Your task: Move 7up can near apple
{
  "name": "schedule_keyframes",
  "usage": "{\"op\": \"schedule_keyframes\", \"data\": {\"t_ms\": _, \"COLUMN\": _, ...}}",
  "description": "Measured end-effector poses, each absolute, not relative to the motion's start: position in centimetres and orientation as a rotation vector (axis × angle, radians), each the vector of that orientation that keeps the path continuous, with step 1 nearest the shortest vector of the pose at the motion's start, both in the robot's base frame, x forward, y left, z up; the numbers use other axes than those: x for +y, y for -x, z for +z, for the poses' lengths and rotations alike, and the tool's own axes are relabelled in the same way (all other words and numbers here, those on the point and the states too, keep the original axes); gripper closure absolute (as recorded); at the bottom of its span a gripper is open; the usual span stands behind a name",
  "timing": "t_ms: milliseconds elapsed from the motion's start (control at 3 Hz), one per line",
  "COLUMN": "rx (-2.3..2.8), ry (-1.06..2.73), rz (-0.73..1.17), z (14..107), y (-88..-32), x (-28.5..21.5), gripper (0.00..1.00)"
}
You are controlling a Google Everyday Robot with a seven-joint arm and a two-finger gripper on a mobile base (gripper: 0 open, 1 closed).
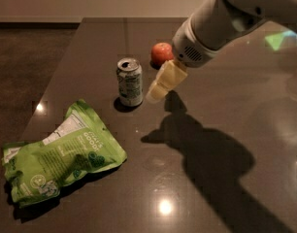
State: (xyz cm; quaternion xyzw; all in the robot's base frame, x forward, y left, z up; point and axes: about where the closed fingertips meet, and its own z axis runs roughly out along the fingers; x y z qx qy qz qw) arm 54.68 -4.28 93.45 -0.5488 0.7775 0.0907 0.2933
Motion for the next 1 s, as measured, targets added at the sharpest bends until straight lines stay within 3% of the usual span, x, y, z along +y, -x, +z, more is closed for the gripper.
{"op": "schedule_keyframes", "data": {"t_ms": 1000, "rx": 2.070, "ry": 1.371, "rz": 0.360, "z": 91.0, "y": -56.4, "x": 2.5, "gripper": 0.00}}
